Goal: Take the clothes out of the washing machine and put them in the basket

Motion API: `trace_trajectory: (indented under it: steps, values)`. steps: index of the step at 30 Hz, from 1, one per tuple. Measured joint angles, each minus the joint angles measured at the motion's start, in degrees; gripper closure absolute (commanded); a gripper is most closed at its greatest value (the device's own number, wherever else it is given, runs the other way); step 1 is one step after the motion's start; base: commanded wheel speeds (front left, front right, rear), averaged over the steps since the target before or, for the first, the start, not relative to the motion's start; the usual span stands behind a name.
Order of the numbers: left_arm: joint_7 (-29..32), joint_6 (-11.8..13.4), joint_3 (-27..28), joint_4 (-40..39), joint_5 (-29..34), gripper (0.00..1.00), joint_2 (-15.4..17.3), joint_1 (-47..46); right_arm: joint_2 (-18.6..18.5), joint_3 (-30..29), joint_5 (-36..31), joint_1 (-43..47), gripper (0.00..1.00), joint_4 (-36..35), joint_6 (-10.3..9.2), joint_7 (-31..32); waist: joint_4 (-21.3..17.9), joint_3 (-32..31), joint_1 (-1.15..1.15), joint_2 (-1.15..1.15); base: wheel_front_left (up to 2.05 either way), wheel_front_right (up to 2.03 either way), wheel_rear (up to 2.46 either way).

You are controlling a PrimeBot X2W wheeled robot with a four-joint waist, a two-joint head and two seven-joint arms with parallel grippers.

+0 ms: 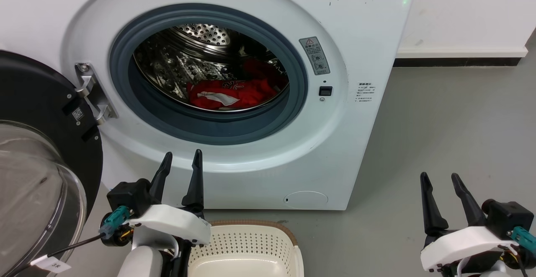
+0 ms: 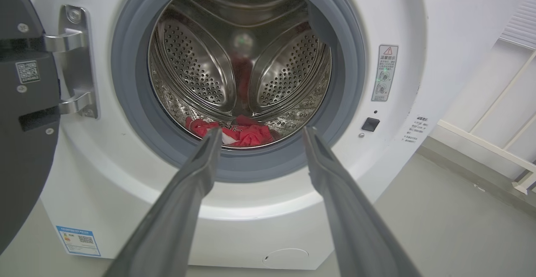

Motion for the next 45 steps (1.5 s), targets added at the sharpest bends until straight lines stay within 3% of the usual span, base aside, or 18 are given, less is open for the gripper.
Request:
trace_trajectory:
  steps: [28,45]
  values:
    - [-3.5,1.0,-0.6,0.9,13.0,0.0,0.0,-0.2,0.0,-0.2,-14.4,0.2,0.0,0.1,0.0,-1.4,0.4,0.1,0.0,0.0,0.0,0.0,0.0]
    - [-4.1,1.6,-0.7,1.5,14.0,0.0,0.0,-0.4,0.0,-0.1,-16.6,0.3,0.0,0.1,0.0,-1.7,0.4,0.4,0.0,0.0,0.0,0.0,0.0]
